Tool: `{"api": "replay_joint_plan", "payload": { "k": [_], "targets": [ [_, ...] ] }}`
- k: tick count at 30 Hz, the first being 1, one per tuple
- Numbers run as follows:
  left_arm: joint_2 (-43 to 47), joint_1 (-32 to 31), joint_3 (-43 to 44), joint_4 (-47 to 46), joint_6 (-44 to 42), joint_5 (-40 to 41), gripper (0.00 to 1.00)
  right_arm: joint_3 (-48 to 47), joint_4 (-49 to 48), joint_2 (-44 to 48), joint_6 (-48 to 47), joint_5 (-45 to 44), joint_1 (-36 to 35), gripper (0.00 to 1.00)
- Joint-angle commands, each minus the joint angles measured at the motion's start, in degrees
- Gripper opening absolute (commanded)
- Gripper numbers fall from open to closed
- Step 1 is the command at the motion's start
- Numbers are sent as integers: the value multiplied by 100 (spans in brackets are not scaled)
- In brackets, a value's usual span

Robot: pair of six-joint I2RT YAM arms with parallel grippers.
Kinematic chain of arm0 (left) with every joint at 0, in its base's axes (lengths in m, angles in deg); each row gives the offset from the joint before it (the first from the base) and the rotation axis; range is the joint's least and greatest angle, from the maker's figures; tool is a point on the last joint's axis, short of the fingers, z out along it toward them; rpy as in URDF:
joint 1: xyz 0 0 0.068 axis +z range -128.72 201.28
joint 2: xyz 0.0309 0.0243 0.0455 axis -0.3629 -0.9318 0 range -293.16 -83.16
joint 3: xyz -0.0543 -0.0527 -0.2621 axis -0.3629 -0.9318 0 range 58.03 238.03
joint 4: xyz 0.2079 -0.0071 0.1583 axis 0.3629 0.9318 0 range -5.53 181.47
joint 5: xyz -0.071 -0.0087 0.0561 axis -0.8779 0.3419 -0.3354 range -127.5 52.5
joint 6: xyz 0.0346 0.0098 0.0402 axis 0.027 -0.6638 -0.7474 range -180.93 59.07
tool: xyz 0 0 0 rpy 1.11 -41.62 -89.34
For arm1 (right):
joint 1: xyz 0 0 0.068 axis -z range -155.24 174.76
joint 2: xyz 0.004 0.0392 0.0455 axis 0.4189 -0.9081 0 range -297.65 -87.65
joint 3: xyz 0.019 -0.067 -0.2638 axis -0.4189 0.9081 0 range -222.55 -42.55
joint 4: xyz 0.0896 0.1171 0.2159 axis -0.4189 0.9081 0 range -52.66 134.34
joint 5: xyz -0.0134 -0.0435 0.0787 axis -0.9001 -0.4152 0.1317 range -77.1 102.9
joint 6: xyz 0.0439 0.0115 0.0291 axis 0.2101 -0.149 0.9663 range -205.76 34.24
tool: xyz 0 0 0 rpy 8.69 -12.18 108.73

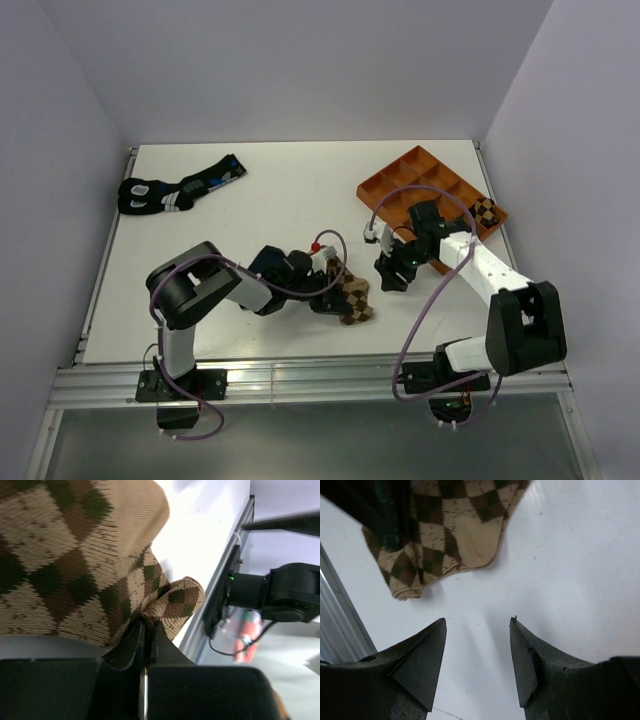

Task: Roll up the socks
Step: Roll the sock at the center of the board.

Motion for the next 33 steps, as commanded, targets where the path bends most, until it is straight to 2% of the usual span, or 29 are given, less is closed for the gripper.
{"api": "replay_joint_plan", "payload": {
  "k": [1, 4, 9, 14, 23, 26, 33],
  "targets": [
    [-377, 199, -47, 1540, 62, -508, 0, 250, 200, 508, -767, 248, -187, 61],
    [-492, 358, 41, 1594, 211, -851, 0, 663, -18, 938, -908, 178, -608, 61],
    [-580, 516, 383, 2288, 168, -1001, 0, 1200, -432, 1606, -715, -76, -1644, 61],
    [-632, 595, 788, 2895, 1, -1009, 0, 1526, -950, 1897, -566, -305, -2173, 63],
    [-703, 657, 1105, 3264, -70, -1080, 0, 1676, -1593, 1599, -249, -744, -2963, 59],
    [-685, 692, 1088, 3256, -61, -1106, 0, 1711, -1698, 1459, -205, -832, -3114, 55],
    [-685, 718, 956, 2984, -9, -1229, 0, 1799, -2032, 1054, -100, -1122, -3272, 53]
  ]
}}
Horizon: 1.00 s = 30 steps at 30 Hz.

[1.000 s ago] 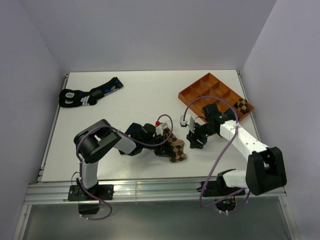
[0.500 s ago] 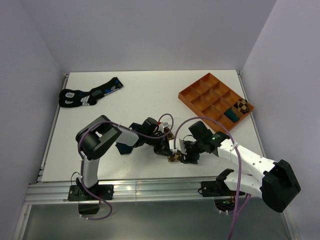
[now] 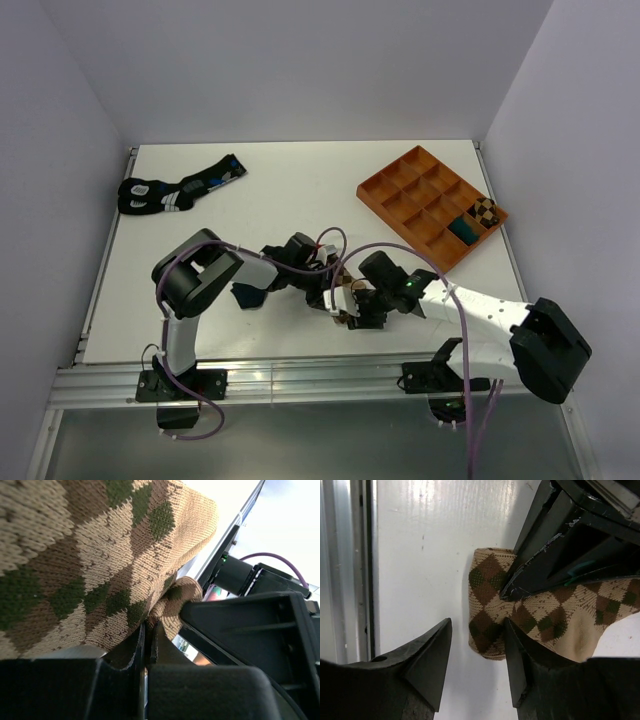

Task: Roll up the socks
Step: Roll the sock at the center of the board.

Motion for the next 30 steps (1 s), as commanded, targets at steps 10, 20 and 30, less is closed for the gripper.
{"api": "replay_joint_plan", "payload": {
  "k": [10, 20, 30],
  "targets": [
    [-209, 74, -455, -349, -5, 37, 12, 37, -668, -735, 279, -387, -103, 41],
    [792, 249, -902, -867, -172, 1133, 29, -341, -168, -1271, 411, -335, -77, 25],
    [1689, 338, -1597, -1535, -488, 2117, 32, -893, 623, -1728, 377, 78, 81, 23]
  ]
}}
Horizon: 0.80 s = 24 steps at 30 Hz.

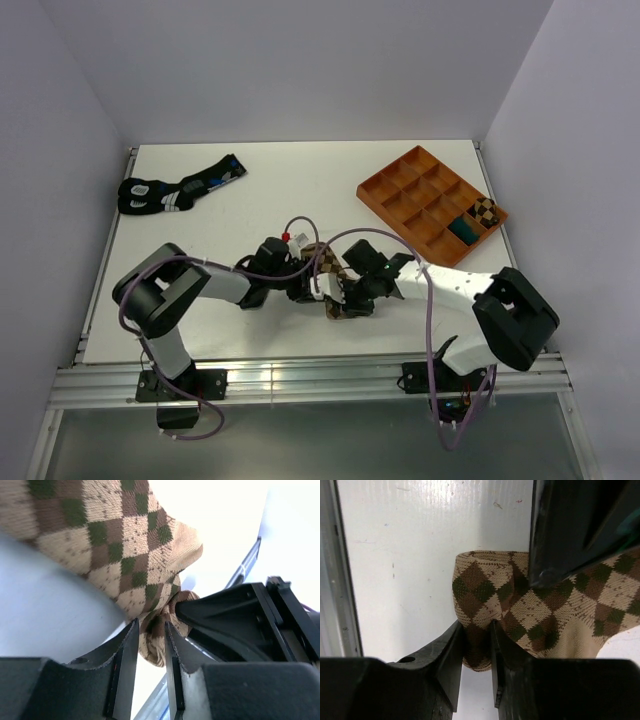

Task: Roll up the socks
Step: Roll the sock at the center of the board.

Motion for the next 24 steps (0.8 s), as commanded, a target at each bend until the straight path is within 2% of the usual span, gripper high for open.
{"api": "replay_joint_plan", "payload": {
  "k": [1, 7, 11, 13, 18, 24],
  "targets": [
    [609, 27, -368, -434, -424, 775, 32, -217, 1033, -447, -45, 323, 168, 23],
    [1050, 27, -1115, -1207, -566, 1136, 33, -1209, 2360, -1220, -537, 1026, 695, 23],
    [1226, -34, -1644, -2373, -522, 1346, 33, -1912, 3161, -1888, -907, 1545, 1196, 24],
    [1348, -104, -1828, -2588, -705, 1504, 33, -2334, 3652, -2317, -1109, 1642, 1417, 24],
    [1648, -921, -1575, -2106, -1768, 2452, 37, -2994, 4147, -2979, -1102, 1696, 1540, 24],
    [1464, -1309, -933, -1587, -2796, 2779, 41, -3373, 4481, -3506, -1039, 1784, 1549, 24]
  ]
}}
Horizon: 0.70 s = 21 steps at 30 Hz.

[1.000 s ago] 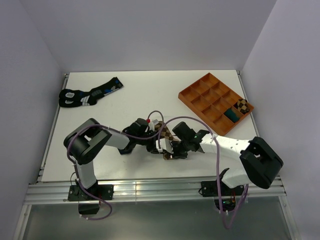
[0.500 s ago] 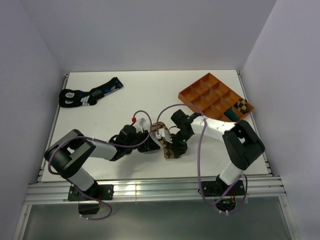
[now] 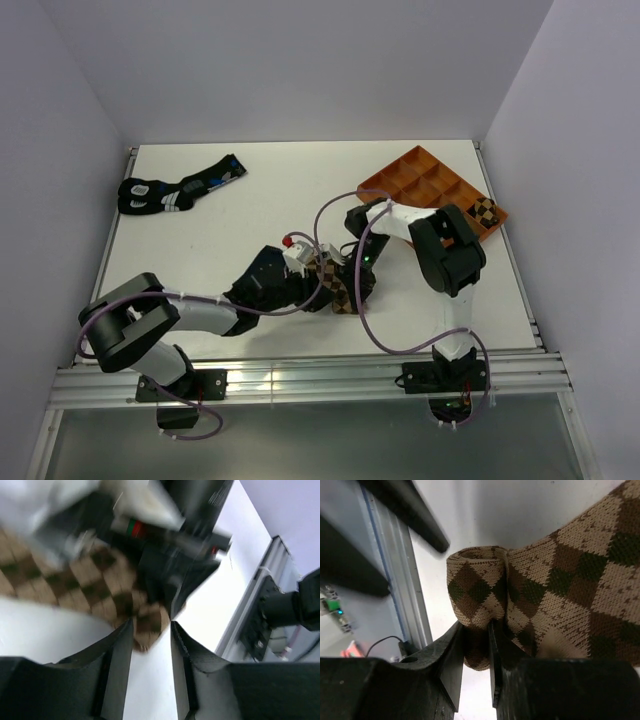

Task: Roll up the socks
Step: Roll the sock at the center of the board.

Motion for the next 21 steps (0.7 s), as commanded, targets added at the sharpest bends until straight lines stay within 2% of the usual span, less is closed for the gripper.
{"api": "replay_joint_plan", "payload": {
  "k": [1, 4, 9, 21],
  "targets": [
    [-73, -94, 441, 123, -970, 482, 42, -145, 385, -167, -90, -46, 4, 24],
    [-275, -111, 679, 246, -1340, 369, 46, -180, 403, -263, -55, -64, 4, 24],
    [-705, -120, 978, 238, -1613, -123, 46, -276, 491, -413, -38, -11, 4, 24],
    [-1408, -181, 996, -325, -1341, -941, 47, -364, 359, -484, 200, -81, 13, 24]
  ]
}}
